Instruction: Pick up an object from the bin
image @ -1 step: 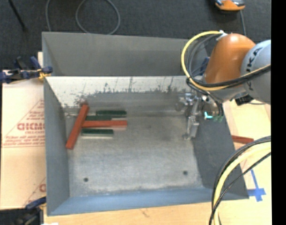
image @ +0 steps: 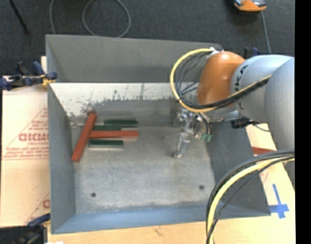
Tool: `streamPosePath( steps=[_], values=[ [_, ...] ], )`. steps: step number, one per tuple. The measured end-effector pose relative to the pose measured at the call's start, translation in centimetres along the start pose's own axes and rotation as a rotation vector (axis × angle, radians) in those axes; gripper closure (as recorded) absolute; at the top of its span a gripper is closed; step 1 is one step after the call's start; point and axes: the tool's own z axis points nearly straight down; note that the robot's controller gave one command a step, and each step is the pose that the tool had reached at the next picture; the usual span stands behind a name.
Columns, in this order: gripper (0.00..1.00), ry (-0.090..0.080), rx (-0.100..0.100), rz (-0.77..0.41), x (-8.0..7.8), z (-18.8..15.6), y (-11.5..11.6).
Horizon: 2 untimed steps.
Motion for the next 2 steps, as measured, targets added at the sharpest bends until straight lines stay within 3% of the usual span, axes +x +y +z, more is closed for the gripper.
streamPosePath(
  steps=[1, 2],
  values=[
    [0.0, -0.004, -0.003, 0.148, 2.5, -3.2, 13.8],
    [0.0, -0.006, 0.001, 0.003, 3.3, -3.1, 19.3]
  ],
)
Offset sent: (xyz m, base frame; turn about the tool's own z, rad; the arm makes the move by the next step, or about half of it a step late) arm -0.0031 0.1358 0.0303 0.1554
